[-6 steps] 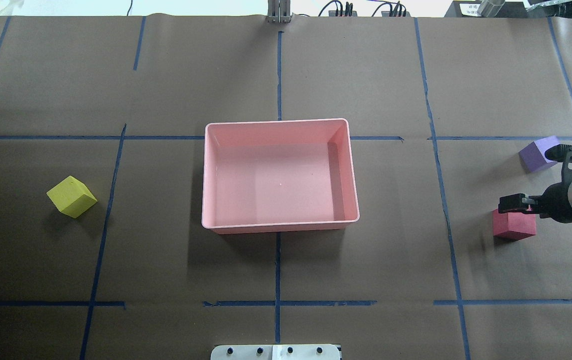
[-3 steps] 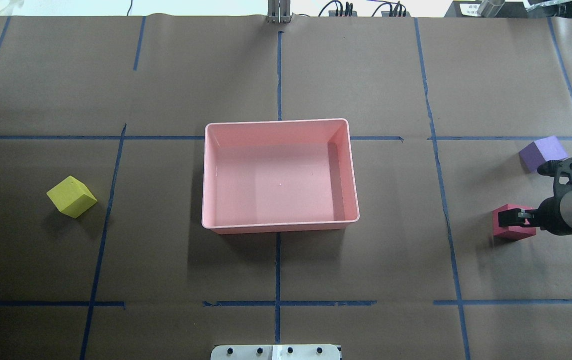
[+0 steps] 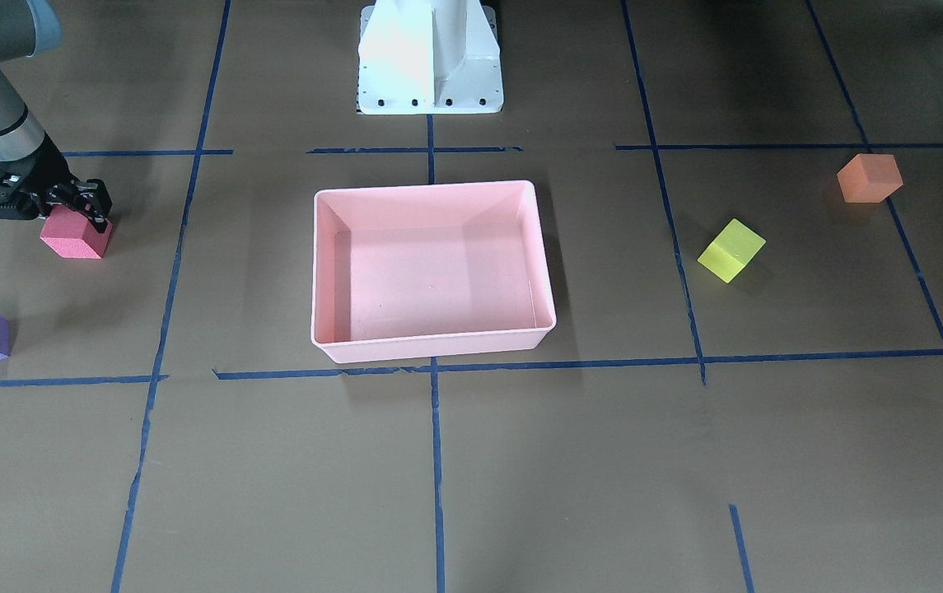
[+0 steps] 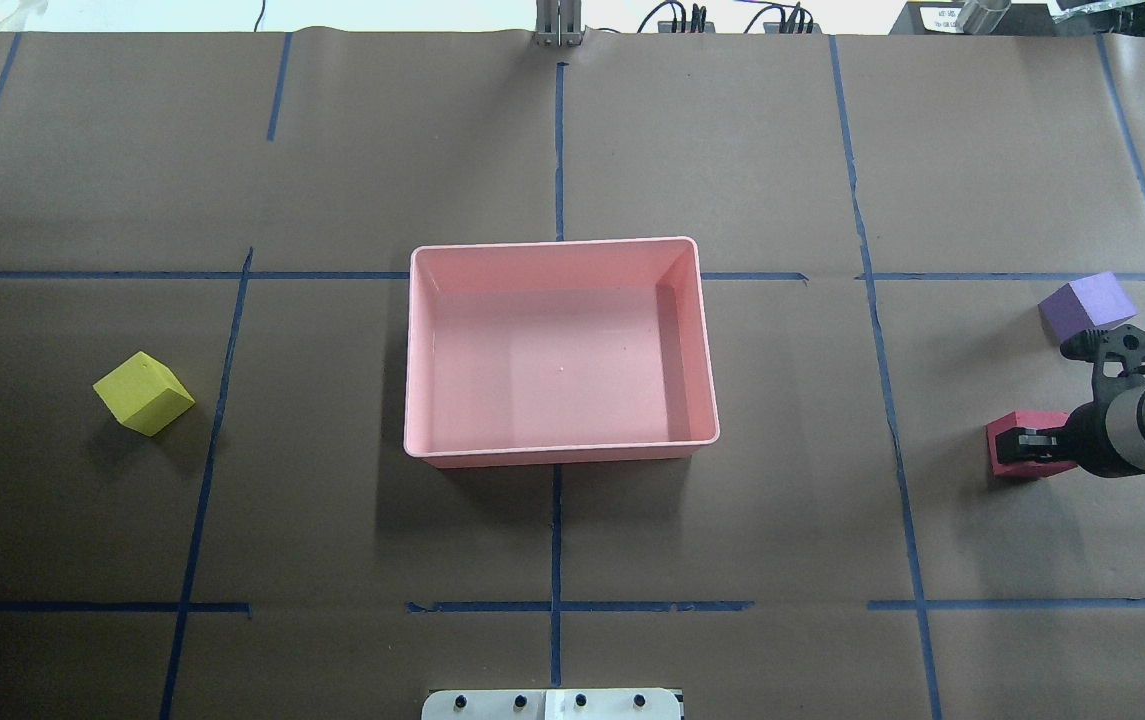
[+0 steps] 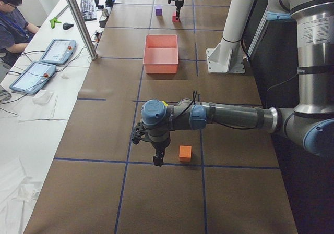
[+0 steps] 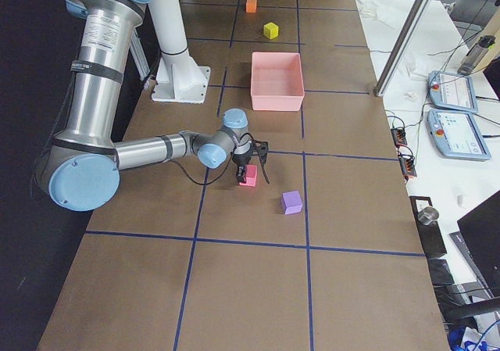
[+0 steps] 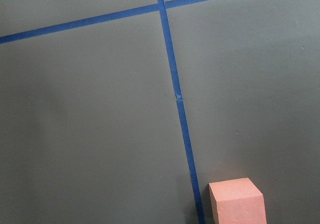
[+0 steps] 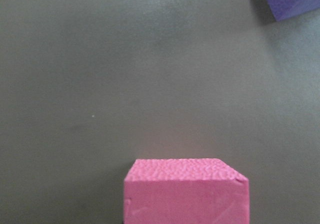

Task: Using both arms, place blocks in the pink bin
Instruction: 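Carry the magenta cube into the pink bin and release it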

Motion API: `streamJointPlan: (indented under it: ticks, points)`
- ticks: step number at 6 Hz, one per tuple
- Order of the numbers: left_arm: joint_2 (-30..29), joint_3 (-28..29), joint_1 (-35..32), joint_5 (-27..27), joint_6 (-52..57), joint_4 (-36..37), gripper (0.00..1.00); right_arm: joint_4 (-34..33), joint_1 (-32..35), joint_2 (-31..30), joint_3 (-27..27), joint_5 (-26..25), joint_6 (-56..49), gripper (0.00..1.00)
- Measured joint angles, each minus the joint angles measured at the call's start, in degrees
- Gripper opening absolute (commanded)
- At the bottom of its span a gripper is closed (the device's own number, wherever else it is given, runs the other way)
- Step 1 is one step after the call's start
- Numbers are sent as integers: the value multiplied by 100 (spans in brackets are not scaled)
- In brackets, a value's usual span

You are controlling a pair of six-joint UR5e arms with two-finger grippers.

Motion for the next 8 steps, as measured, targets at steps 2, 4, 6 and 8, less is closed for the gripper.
streamJointPlan:
  ticks: [2, 4, 6, 8]
  points:
    - [0, 6, 0, 0, 0, 0, 100, -41, 8, 207, 621, 244, 23, 43]
    - [0, 9, 0, 0, 0, 0, 100, -785, 26, 1319, 857, 329, 122, 43]
    - [0, 3, 0, 0, 0, -7, 100, -2720, -108, 3090, 849, 290, 375, 43]
    - [-2, -6, 0, -4, 0, -9, 100, -3942, -487, 4715, 244, -76, 822, 92]
